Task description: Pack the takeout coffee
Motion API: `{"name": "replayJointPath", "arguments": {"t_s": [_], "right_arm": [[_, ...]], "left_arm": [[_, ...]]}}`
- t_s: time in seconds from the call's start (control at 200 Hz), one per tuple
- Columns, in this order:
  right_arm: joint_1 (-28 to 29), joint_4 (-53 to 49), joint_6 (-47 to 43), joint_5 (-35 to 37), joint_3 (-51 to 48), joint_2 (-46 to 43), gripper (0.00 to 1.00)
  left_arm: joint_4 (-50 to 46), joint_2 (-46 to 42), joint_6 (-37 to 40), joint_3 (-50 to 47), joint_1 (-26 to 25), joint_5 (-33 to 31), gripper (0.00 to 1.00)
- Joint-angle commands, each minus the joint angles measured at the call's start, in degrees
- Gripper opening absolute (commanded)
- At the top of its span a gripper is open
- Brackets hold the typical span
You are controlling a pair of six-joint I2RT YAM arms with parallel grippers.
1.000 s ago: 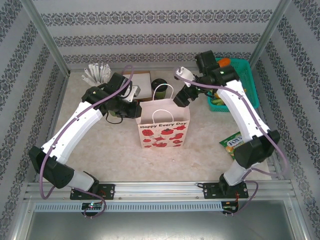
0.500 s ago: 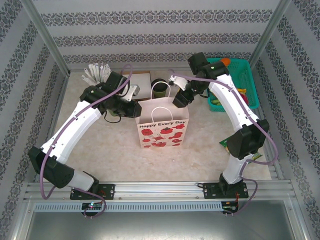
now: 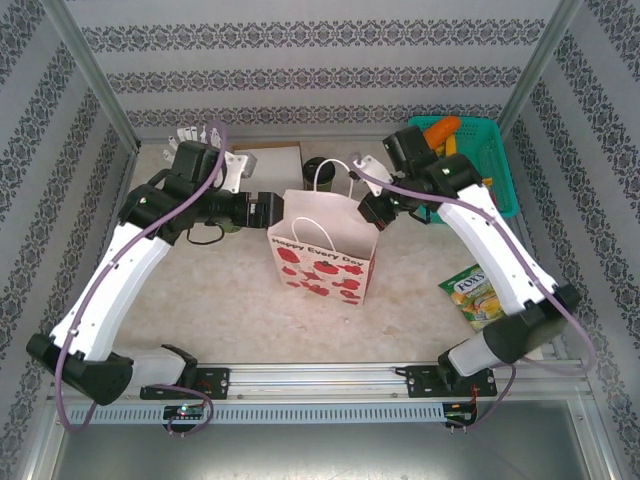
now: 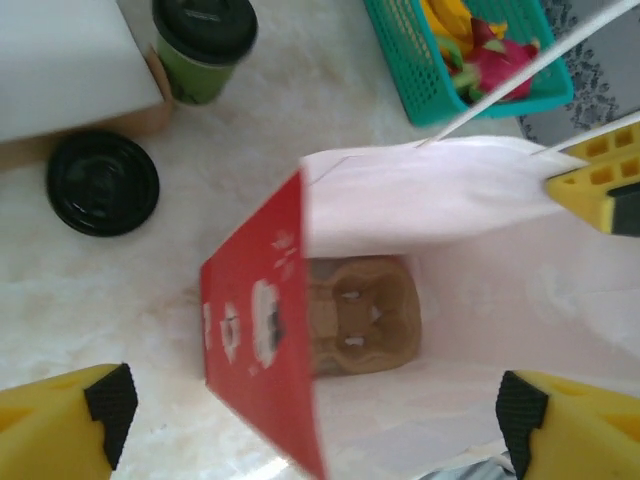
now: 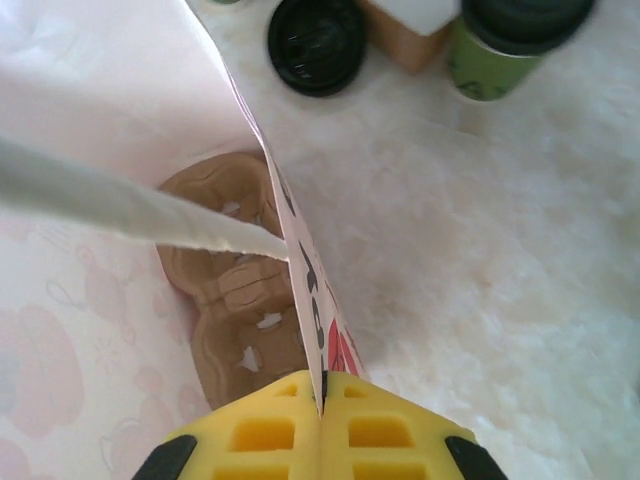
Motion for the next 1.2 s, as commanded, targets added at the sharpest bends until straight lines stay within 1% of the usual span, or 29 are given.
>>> {"name": "replayJointPath", "arguments": {"t_s": [0.0, 0.065, 0.105, 0.205, 0.3, 0.405, 0.545, 0.724, 0.874, 0.959, 1.114, 1.194], "right_arm": [[1.27, 4.74, 14.62, 7.03, -4.06, -5.09, 0.00], [2.91, 5.34, 19.65, 8.95, -6.44, -6.69, 0.00], [3.85, 5.51, 23.36, 10.83, -8.02, -7.23, 0.00], [6.98, 7.62, 32.01, 15.22, -13.37, -7.25, 0.00], [9.53, 10.61, 36.44, 15.97, -16.19, -6.02, 0.00], [10.83, 11.08, 37.22, 14.77, -13.94, -4.22, 0.00], [12.88, 11.29, 35.00, 13.00, -11.07, -3.39, 0.00], [14.18, 14.61, 36.37, 9.37, -12.06, -5.17, 0.00], [14.76, 16.15, 38.18, 8.26, -12.60, -4.80, 0.00], [15.32, 16.68, 39.69, 8.69, -12.43, -4.12, 0.00], [16.90, 17.28, 44.49, 12.44, -12.25, -3.40, 0.00], [18.32, 17.07, 46.18, 15.57, -12.01, -3.26, 0.00]], "left_arm": [[4.55, -2.77, -3.20, -2.33, 0.86, -11.31, 1.00], [4.88, -3.94, -4.87, -3.28, 1.16, -16.57, 1.00], [5.12, -4.45, -5.58, -3.81, 1.40, -18.67, 1.00], [5.89, -5.26, -7.53, -5.39, 1.77, -21.46, 1.00], [5.59, -4.53, -8.95, -6.30, 1.81, -22.22, 1.00], [3.63, -2.92, -10.69, -6.35, 1.84, -23.31, 1.00], [2.29, -2.72, -12.22, -7.20, 1.82, -26.52, 1.00], [2.76, -4.29, -13.76, -9.02, 1.90, -30.73, 1.00], [2.39, -4.42, -14.69, -9.93, 1.89, -32.22, 1.00], [2.42, -4.41, -15.34, -10.68, 1.98, -32.29, 1.00], [3.16, -4.67, -17.07, -12.95, 2.04, -31.41, 1.00], [3.05, -4.65, -18.17, -14.18, 2.00, -31.26, 1.00]]}}
